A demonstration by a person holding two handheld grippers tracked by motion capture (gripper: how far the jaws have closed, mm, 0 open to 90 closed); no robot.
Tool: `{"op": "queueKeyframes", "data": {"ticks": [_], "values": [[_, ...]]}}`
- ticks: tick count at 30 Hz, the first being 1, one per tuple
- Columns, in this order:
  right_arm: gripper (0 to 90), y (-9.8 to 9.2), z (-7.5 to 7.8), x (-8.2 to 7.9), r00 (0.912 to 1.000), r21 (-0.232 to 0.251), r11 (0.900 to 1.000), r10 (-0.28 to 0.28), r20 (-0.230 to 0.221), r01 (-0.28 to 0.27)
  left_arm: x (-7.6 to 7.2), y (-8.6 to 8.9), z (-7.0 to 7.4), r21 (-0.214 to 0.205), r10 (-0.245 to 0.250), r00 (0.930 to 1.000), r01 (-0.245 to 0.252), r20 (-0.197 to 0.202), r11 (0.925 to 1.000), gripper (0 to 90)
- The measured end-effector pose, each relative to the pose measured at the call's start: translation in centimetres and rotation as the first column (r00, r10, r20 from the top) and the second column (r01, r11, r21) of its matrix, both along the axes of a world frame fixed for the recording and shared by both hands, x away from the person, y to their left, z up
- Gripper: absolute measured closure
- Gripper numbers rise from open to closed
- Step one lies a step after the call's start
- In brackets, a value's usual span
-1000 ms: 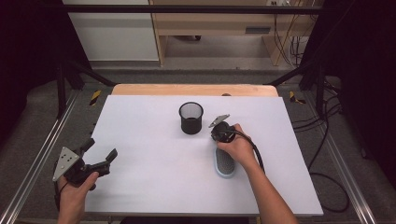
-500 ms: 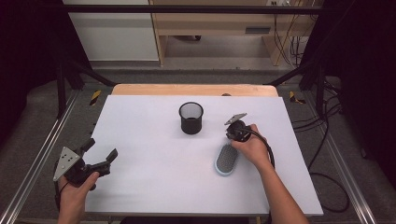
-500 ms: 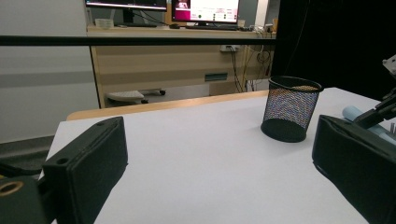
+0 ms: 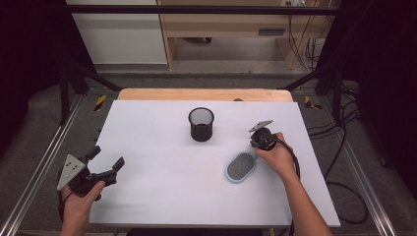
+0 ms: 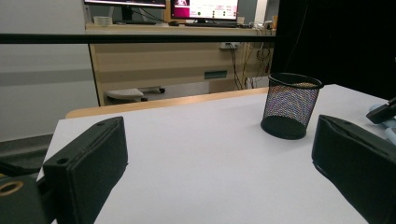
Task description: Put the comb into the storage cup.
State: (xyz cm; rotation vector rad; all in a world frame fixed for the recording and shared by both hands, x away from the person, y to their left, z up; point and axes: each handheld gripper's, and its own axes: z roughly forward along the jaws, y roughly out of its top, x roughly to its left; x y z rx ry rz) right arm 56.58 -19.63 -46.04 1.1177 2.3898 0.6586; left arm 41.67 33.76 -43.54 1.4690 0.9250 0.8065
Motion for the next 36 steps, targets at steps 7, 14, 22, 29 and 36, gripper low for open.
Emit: {"op": "queueKeyframes", "data": {"ticks": [7, 14, 22, 29, 36], "values": [[90.0, -2.2, 0.0, -0.8, 0.9994, 0.013, 0.9993, -0.034, -0.002, 0.034, 0.1, 0.0, -0.1, 0.003, 0.004, 1.0, -0.004, -0.006, 1.0, 3.6], [90.0, -4.8, 0.1, -1.8, 0.9967, 0.017, 0.9966, -0.08, -0.012, 0.08, 0.1, 0.2, -0.1, 0.003, 0.012, 0.9999, -0.012, -0.008, 0.9999, 3.6], [90.0, -6.5, 0.0, -3.3, 0.9954, 0.064, 0.9936, -0.091, -0.03, 0.093, 0.2, 0.2, -0.2, 0.009, 0.012, 0.9998, -0.012, -0.013, 0.9999, 3.6], [90.0, -7.2, 0.0, -5.7, 0.9949, 0.09, 0.9919, -0.085, -0.055, 0.089, 0.2, 0.4, -0.2, 0.009, 0.021, 0.9997, -0.021, -0.014, 0.9997, 3.6], [90.0, -7.0, 0.0, -7.3, 0.9958, 0.101, 0.9925, -0.063, -0.067, 0.069, 0.2, 0.4, -0.2, 0.014, 0.019, 0.9997, -0.019, -0.016, 0.9997, 3.6]]}}
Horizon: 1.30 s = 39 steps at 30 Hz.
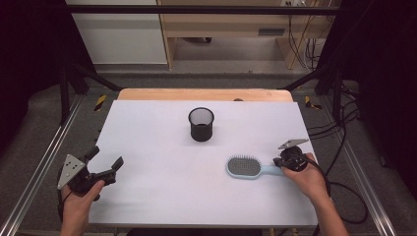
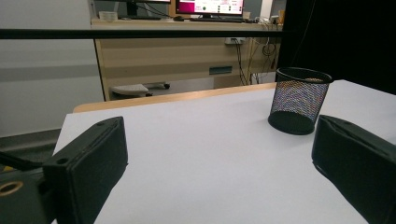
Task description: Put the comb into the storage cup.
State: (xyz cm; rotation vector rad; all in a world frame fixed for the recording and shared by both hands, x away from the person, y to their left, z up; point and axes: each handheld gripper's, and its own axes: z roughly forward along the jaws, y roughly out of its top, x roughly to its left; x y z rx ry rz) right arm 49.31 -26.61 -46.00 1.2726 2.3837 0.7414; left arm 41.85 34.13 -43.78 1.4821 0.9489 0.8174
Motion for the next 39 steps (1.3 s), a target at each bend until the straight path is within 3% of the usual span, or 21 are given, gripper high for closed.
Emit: {"op": "queueKeyframes", "data": {"ticks": [6, 15, 39], "values": [[90.0, 0.3, 0.0, -1.4, 0.9995, 0.037, 0.9992, 0.019, -0.027, -0.018, 0.0, 0.1, 0.0, -0.005, 0.005, 1.0, -0.005, 0.001, 1.0, 3.6], [90.0, 1.2, -0.2, -4.1, 0.9991, 0.056, 0.9978, 0.037, -0.021, -0.035, 0.0, 0.1, 0.0, -0.004, 0.003, 1.0, -0.003, -0.001, 1.0, 3.7], [90.0, 2.7, -0.2, -7.4, 0.9967, 0.087, 0.9943, 0.066, -0.047, -0.062, 0.0, 0.1, -0.1, -0.001, 0.001, 1.0, -0.001, -0.003, 1.0, 3.6]]}}
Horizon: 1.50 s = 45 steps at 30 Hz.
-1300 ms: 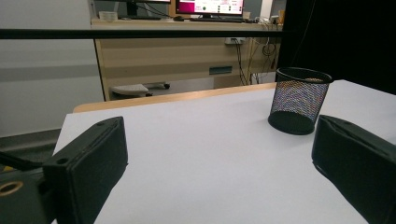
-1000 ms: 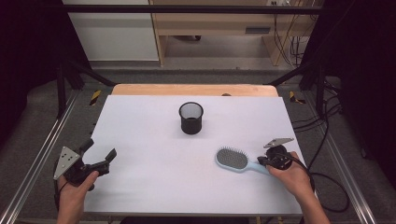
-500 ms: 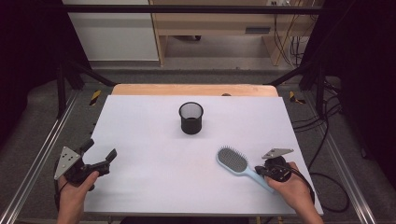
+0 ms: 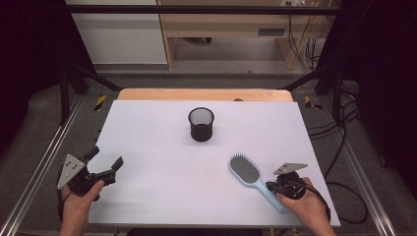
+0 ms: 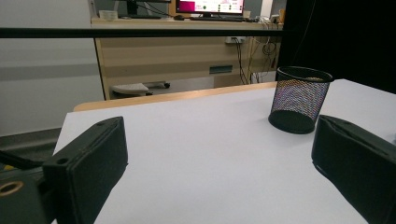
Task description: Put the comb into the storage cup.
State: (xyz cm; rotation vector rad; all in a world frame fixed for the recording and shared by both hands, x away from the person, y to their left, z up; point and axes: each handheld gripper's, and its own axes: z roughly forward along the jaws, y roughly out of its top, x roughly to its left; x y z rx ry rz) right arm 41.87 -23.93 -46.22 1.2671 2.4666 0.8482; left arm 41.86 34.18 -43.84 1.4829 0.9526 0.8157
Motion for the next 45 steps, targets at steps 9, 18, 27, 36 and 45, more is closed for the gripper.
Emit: {"op": "queueKeyframes", "data": {"ticks": [9, 18, 27, 36, 45], "values": [[90.0, 0.2, 0.0, -0.3, 1.0, 0.007, 1.0, 0.006, 0.004, -0.006, 0.0, 0.0, 0.0, -0.002, 0.0, 1.0, 0.0, 0.0, 1.0, 3.7], [90.0, -0.2, 0.2, -0.6, 0.9989, 0.024, 0.9995, -0.021, 0.042, 0.02, 0.0, 0.1, 0.0, -0.004, 0.001, 1.0, -0.001, 0.0, 1.0, 3.6], [77.2, -0.9, 1.5, -1.7, 0.9922, 0.069, 0.9975, -0.018, 0.123, 0.009, 0.0, 0.1, 0.0, -0.004, 0.005, 1.0, -0.005, 0.001, 1.0, 3.6], [39.7, -0.2, 2.2, -2.6, 0.9875, 0.071, 0.9975, -0.013, 0.157, 0.002, 0.0, 0.1, 0.0, -0.004, 0.007, 1.0, -0.007, 0.0, 1.0, 3.5], [11.7, 0.4, 2.1, -2.3, 0.9916, 0.071, 0.9973, -0.03, 0.126, 0.022, 0.0, 0.1, 0.0, -0.005, 0.006, 1.0, -0.006, 0.001, 1.0, 3.5]]}}
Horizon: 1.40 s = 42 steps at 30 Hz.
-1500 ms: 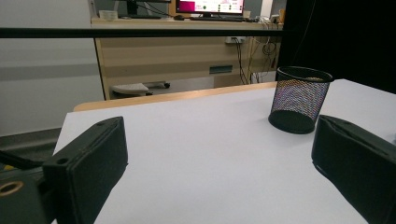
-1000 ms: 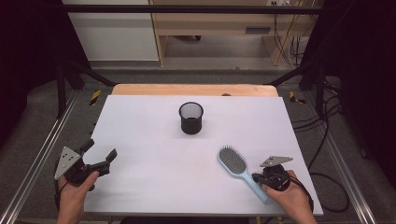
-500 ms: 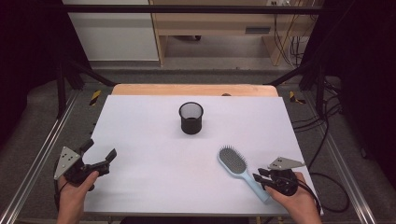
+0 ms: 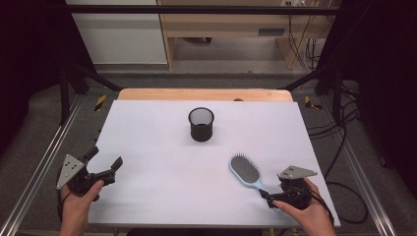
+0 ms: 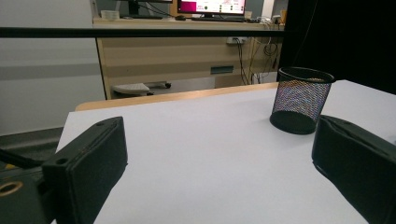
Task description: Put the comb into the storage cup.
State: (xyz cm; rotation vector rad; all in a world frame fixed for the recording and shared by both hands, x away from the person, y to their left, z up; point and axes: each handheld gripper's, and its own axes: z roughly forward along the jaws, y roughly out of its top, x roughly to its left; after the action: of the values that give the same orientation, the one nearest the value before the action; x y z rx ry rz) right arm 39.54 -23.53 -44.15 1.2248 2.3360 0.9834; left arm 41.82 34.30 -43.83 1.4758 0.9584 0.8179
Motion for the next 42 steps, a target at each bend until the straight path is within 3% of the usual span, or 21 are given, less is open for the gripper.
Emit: {"op": "queueKeyframes", "data": {"ticks": [8, 16, 21, 27, 42], "values": [[13.4, 0.7, -0.6, 0.2, 0.9983, -0.042, 0.9987, 0.027, -0.052, -0.03, 0.0, 0.0, 0.0, 0.0, 0.0, 1.0, 0.0, -0.001, 1.0, 3.5], [29.4, 1.6, -1.3, 0.6, 0.9934, -0.087, 0.9932, 0.07, -0.091, -0.078, 0.0, 0.0, 0.0, 0.001, 0.0, 1.0, 0.0, -0.001, 1.0, 3.5], [41.7, 2.1, -1.9, 1.2, 0.9931, -0.084, 0.9957, 0.03, -0.114, -0.039, 0.0, 0.0, 0.0, 0.002, -0.001, 1.0, 0.001, 0.0, 1.0, 3.5], [49.7, 2.5, -2.2, 1.8, 0.9924, -0.067, 0.9977, -0.003, -0.123, -0.005, 0.0, -0.1, 0.0, 0.003, -0.003, 1.0, 0.003, 0.0, 1.0, 3.5], [57.4, 3.5, -2.5, 2.1, 0.9921, -0.11, 0.9935, -0.042, -0.118, 0.029, 0.0, 0.0, 0.0, 0.003, -0.002, 1.0, 0.002, -0.001, 1.0, 3.5]]}}
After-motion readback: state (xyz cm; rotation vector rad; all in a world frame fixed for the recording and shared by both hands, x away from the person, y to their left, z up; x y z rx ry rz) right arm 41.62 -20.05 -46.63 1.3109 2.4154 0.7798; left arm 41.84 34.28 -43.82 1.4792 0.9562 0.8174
